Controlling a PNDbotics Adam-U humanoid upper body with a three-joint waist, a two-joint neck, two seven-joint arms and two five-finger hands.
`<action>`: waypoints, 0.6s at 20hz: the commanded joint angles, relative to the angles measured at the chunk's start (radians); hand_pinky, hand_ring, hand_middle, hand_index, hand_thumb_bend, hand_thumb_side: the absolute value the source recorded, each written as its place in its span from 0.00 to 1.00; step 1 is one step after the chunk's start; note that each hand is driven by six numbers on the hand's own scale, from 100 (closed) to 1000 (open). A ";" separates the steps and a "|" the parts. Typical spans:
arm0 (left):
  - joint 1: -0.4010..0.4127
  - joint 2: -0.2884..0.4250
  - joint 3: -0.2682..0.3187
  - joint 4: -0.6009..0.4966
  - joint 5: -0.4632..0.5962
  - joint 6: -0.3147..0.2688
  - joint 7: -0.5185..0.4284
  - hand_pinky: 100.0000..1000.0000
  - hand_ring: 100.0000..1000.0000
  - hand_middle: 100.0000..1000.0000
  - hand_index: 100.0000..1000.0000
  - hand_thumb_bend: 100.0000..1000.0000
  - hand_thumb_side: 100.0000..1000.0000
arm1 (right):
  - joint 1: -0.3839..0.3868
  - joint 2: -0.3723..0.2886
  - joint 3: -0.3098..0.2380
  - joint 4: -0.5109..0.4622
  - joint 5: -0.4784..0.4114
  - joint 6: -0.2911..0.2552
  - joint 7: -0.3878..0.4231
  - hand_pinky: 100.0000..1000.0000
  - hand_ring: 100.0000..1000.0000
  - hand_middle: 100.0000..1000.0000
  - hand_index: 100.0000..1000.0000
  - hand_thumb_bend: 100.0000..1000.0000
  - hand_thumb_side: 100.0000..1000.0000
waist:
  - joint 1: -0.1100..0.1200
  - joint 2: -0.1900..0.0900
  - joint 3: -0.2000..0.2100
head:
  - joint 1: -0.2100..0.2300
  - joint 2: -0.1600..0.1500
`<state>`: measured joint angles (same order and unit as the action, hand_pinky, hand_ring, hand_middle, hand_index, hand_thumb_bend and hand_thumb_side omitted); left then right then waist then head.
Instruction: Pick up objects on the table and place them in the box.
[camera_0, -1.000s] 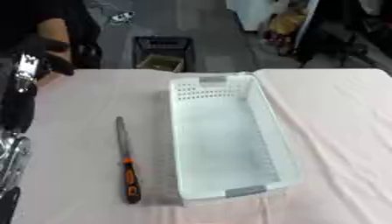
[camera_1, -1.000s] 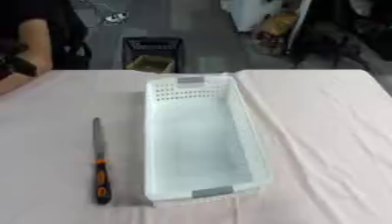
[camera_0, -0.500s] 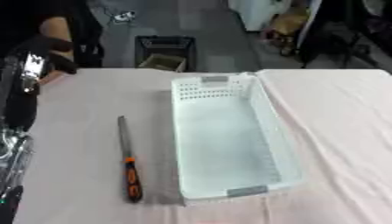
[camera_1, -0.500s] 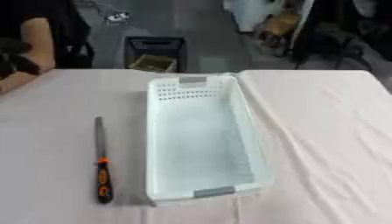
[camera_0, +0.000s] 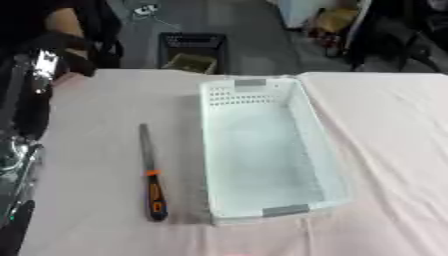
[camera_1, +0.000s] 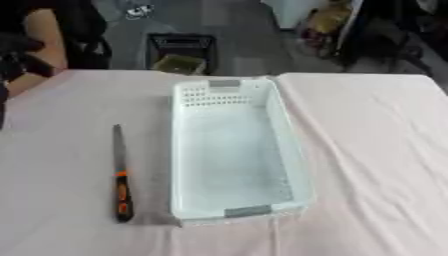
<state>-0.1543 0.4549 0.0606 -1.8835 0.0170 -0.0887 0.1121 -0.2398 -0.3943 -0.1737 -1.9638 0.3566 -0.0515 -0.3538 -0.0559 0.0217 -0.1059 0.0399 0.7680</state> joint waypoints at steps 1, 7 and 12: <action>-0.002 0.009 -0.003 -0.012 -0.010 0.004 -0.004 0.51 0.49 0.63 0.63 0.21 0.92 | -0.002 -0.015 0.000 -0.008 -0.006 -0.003 0.004 0.22 0.34 0.40 0.63 0.00 0.62 | 0.002 -0.005 0.002 | -0.004 0.002; 0.003 -0.005 -0.015 -0.006 -0.023 0.007 -0.018 0.52 0.49 0.64 0.63 0.21 0.93 | 0.000 -0.014 0.003 -0.002 -0.012 -0.004 0.007 0.22 0.34 0.40 0.63 0.00 0.63 | 0.003 0.013 0.000 | -0.017 0.002; 0.004 -0.010 -0.015 -0.002 -0.029 0.008 -0.023 0.52 0.50 0.64 0.63 0.20 0.94 | -0.002 -0.012 0.002 0.000 -0.014 -0.006 0.006 0.22 0.34 0.40 0.63 0.00 0.64 | 0.004 0.013 0.000 | -0.015 0.002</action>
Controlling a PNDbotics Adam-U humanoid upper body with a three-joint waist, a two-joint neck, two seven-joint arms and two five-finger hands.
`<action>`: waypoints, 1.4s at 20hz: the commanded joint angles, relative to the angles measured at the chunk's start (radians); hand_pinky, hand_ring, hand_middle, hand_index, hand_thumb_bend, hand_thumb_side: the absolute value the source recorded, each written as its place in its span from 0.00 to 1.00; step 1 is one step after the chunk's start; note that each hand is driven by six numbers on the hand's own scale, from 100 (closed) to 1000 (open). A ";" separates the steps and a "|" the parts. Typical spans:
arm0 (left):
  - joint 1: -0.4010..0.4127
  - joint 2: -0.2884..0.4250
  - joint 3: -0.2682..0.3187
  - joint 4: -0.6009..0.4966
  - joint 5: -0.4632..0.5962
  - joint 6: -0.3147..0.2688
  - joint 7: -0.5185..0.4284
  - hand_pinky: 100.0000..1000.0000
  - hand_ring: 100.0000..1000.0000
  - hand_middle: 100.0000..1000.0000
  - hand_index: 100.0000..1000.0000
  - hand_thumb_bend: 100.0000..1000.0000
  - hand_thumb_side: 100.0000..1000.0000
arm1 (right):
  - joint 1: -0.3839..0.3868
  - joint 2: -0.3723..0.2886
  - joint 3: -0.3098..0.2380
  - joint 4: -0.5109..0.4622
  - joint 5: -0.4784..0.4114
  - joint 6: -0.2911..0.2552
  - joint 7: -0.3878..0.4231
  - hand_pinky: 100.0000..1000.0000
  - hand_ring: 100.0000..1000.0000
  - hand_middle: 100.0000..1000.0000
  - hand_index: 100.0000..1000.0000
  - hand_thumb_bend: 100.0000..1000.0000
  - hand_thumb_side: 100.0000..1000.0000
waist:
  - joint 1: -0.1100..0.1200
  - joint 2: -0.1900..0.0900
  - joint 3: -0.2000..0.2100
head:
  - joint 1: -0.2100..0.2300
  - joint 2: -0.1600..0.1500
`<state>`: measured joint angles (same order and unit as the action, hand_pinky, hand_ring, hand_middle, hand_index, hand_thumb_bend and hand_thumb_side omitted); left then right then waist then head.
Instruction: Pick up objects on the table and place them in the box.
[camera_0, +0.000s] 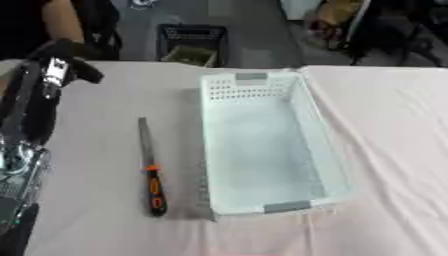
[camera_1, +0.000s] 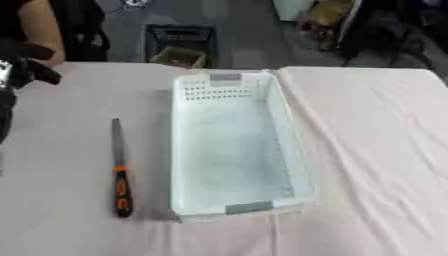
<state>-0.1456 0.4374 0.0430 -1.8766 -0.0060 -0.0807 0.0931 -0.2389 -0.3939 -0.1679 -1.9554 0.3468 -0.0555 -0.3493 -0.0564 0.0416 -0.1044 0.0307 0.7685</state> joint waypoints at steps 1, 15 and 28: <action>-0.005 0.006 0.002 -0.008 -0.006 0.001 -0.006 0.52 0.50 0.64 0.63 0.20 0.94 | -0.002 -0.012 -0.004 -0.008 -0.005 -0.002 0.001 0.22 0.34 0.40 0.63 0.00 0.64 | 0.005 -0.007 -0.001 | -0.006 0.001; -0.008 0.001 -0.002 -0.001 -0.052 0.011 -0.029 0.54 0.52 0.67 0.68 0.22 0.91 | -0.001 -0.022 -0.013 -0.010 0.003 0.001 -0.008 0.22 0.34 0.40 0.63 0.00 0.64 | 0.022 -0.011 -0.021 | -0.015 0.001; 0.005 0.197 0.000 -0.066 -0.234 -0.037 -0.066 0.52 0.54 0.63 0.70 0.48 0.68 | 0.002 -0.033 -0.012 0.001 0.001 -0.001 -0.003 0.22 0.34 0.40 0.64 0.00 0.64 | 0.036 -0.012 -0.020 | -0.002 0.001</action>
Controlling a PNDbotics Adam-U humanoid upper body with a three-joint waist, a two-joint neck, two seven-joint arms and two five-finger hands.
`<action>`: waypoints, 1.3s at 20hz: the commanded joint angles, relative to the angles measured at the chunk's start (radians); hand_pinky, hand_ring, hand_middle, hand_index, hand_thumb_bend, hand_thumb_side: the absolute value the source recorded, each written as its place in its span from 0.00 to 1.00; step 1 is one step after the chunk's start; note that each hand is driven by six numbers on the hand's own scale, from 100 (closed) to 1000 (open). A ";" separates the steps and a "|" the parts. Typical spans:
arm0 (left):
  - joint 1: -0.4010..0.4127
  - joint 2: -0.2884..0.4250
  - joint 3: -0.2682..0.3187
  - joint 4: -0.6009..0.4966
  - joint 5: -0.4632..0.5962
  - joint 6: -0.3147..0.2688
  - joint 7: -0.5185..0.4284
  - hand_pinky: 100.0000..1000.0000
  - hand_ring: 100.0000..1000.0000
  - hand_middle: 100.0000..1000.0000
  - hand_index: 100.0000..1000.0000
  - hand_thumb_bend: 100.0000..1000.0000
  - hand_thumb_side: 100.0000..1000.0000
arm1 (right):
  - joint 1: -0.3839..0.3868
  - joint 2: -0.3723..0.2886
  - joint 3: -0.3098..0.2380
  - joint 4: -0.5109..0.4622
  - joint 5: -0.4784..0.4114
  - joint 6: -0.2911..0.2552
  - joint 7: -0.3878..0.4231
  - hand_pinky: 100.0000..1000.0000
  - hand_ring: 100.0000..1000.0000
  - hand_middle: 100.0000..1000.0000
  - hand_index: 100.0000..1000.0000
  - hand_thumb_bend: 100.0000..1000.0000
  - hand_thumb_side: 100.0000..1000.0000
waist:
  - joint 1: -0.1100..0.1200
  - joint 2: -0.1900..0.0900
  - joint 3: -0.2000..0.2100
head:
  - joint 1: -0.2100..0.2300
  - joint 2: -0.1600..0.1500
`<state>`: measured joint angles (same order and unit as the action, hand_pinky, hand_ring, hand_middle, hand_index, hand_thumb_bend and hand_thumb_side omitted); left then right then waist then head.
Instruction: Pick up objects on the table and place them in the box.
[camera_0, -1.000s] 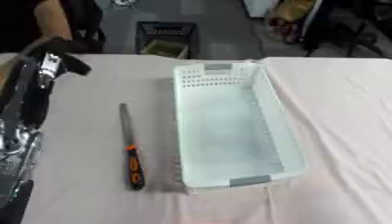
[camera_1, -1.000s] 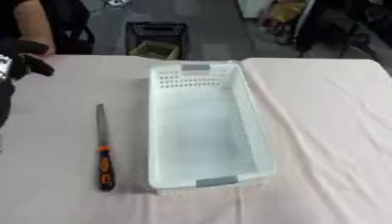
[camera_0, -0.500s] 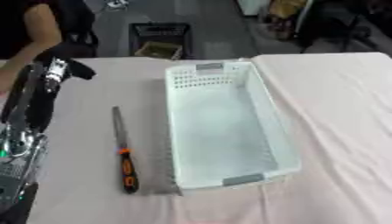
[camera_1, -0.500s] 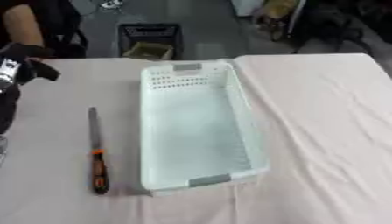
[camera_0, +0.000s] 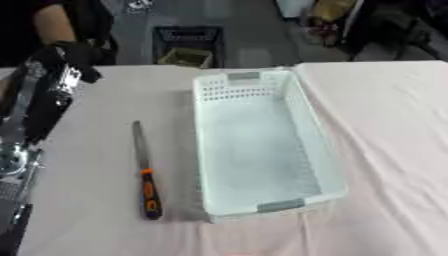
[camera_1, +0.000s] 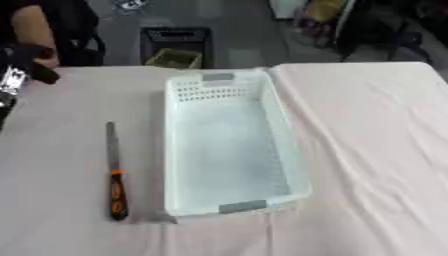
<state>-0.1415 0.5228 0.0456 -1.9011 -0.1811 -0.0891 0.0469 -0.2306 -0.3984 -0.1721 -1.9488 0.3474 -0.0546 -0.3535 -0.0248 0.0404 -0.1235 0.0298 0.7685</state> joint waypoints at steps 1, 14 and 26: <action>0.009 0.169 -0.009 -0.058 -0.112 -0.051 -0.036 0.52 0.55 0.63 0.72 0.55 0.64 | -0.006 -0.030 -0.007 -0.005 0.001 -0.002 0.003 0.22 0.34 0.40 0.64 0.00 0.64 | 0.007 -0.011 -0.001 | -0.002 0.001; 0.020 0.447 -0.082 -0.097 -0.523 -0.223 -0.305 0.66 0.74 0.75 0.85 0.80 0.47 | -0.001 -0.038 -0.006 0.003 -0.003 -0.005 0.005 0.22 0.34 0.40 0.64 0.00 0.65 | 0.016 -0.018 -0.009 | -0.003 0.001; -0.006 0.460 -0.111 -0.066 -0.517 -0.210 -0.396 0.70 0.78 0.77 0.83 0.02 0.21 | 0.000 -0.039 -0.005 0.006 -0.008 -0.007 0.006 0.22 0.34 0.40 0.64 0.00 0.65 | 0.018 -0.017 -0.012 | -0.002 0.001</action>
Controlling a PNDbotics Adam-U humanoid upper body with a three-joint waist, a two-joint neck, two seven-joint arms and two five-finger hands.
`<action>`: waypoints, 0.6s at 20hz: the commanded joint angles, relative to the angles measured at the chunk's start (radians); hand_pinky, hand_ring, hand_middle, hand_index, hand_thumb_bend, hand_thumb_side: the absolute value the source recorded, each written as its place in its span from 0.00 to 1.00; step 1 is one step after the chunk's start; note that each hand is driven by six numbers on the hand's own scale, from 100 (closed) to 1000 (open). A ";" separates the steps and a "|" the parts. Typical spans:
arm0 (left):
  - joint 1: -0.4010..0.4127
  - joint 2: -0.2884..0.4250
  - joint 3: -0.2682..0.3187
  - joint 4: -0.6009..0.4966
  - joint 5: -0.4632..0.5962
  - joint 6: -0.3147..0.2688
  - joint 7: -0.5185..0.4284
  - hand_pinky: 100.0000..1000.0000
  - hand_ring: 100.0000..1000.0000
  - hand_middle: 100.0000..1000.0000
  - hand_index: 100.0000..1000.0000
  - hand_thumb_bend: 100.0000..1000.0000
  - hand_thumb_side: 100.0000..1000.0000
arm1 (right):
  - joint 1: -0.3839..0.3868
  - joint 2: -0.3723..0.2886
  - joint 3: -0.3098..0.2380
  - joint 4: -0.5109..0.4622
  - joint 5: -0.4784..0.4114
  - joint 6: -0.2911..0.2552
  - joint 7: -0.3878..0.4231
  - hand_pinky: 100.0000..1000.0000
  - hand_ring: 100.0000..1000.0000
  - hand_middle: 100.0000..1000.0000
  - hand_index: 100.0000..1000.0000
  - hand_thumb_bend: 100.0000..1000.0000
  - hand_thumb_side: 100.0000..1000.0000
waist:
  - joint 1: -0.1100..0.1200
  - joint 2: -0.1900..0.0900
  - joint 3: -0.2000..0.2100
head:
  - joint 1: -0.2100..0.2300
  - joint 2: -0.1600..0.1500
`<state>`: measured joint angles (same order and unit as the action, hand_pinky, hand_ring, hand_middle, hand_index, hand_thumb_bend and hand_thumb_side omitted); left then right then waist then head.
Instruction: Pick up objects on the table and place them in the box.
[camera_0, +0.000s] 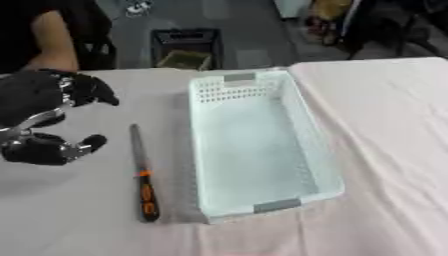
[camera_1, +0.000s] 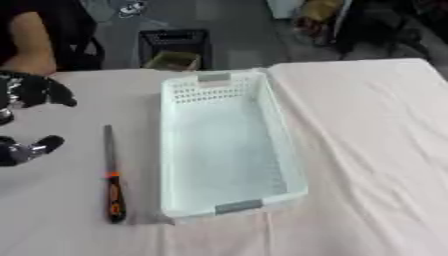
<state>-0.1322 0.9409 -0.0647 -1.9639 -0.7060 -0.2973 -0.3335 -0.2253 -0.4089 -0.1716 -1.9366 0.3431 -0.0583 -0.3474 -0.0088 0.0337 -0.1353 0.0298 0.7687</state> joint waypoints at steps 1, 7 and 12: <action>-0.018 0.043 -0.003 -0.003 0.009 -0.004 -0.020 0.70 0.78 0.77 0.83 0.01 0.20 | -0.005 -0.029 -0.006 -0.006 -0.004 -0.004 0.000 0.22 0.34 0.40 0.64 0.00 0.65 | 0.002 -0.011 -0.001 | -0.002 0.001; -0.054 0.102 -0.042 -0.018 -0.011 -0.041 -0.060 0.68 0.77 0.76 0.84 0.17 0.22 | -0.003 -0.030 -0.004 -0.004 -0.007 -0.005 0.002 0.22 0.34 0.41 0.64 0.00 0.65 | 0.007 -0.012 -0.006 | -0.004 0.001; -0.132 0.186 -0.100 -0.035 -0.069 -0.121 -0.073 0.65 0.75 0.72 0.83 0.51 0.30 | -0.001 -0.034 0.000 -0.001 -0.009 -0.008 0.007 0.22 0.34 0.41 0.64 0.00 0.65 | 0.013 -0.016 -0.011 | -0.002 0.001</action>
<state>-0.2485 1.0734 -0.1609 -1.9844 -0.7582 -0.3980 -0.4050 -0.2222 -0.4117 -0.1708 -1.9312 0.3372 -0.0627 -0.3427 0.0033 0.0280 -0.1448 0.0298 0.7687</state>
